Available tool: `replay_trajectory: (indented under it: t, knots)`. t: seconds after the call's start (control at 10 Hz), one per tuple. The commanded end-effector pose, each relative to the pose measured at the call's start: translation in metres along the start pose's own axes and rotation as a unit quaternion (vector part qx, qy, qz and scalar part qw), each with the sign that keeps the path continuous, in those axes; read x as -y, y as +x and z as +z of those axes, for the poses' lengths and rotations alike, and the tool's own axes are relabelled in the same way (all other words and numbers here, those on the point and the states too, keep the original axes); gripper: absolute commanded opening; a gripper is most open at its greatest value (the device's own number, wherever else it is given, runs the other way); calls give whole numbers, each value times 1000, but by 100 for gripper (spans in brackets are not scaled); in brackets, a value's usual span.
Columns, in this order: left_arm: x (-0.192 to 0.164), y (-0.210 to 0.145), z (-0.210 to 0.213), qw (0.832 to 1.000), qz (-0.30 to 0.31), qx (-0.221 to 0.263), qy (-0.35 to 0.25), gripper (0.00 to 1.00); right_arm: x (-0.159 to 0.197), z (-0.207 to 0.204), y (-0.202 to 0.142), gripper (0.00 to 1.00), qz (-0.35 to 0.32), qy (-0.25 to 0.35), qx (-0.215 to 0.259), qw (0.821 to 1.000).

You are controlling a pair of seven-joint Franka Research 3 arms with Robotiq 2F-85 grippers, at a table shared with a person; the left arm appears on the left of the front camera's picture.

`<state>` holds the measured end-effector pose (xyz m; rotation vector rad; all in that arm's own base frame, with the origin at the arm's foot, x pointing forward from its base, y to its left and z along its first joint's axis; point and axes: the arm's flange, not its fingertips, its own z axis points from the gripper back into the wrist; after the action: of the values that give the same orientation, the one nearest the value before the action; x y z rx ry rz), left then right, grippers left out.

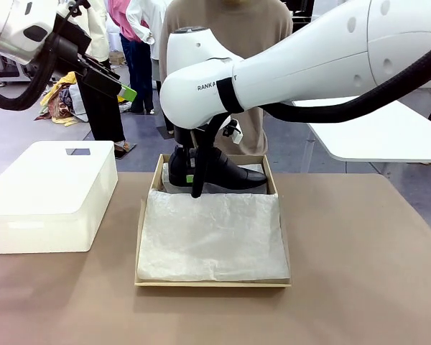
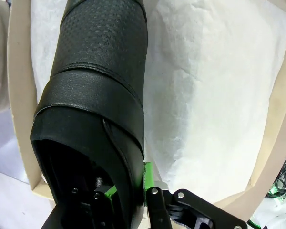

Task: Pack the shoes into the box.
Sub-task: Place the other shoe of the Shoes into the Shoes Box.

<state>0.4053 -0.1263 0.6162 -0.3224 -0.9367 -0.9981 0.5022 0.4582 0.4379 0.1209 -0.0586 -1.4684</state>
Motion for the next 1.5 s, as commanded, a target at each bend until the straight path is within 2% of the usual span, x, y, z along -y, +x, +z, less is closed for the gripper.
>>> replay_trajectory:
  t: [0.0, 0.8, 0.9, 1.3, 1.4]
  knots:
    - [-3, -2, -1, 1000, -6, 10, -9, 100, 2, 3, -9, 0, -2, 3, 2, 1000]
    - [-3, -2, -1, 1000, -6, 10, -9, 100, 4, -19, -13, 0, 10, -28, 3, 1000]
    - [-3, -2, -1, 1000, -6, 10, -9, 100, 3, -20, -12, 9, 9, -39, -1, 999]
    - [-3, -2, -1, 1000, -6, 10, -9, 100, -1, -6, -9, 88, 5, -51, -10, 999]
    - [-3, -2, -1, 1000, -6, 10, -9, 100, -2, 3, -6, 100, 1, -45, -9, 999]
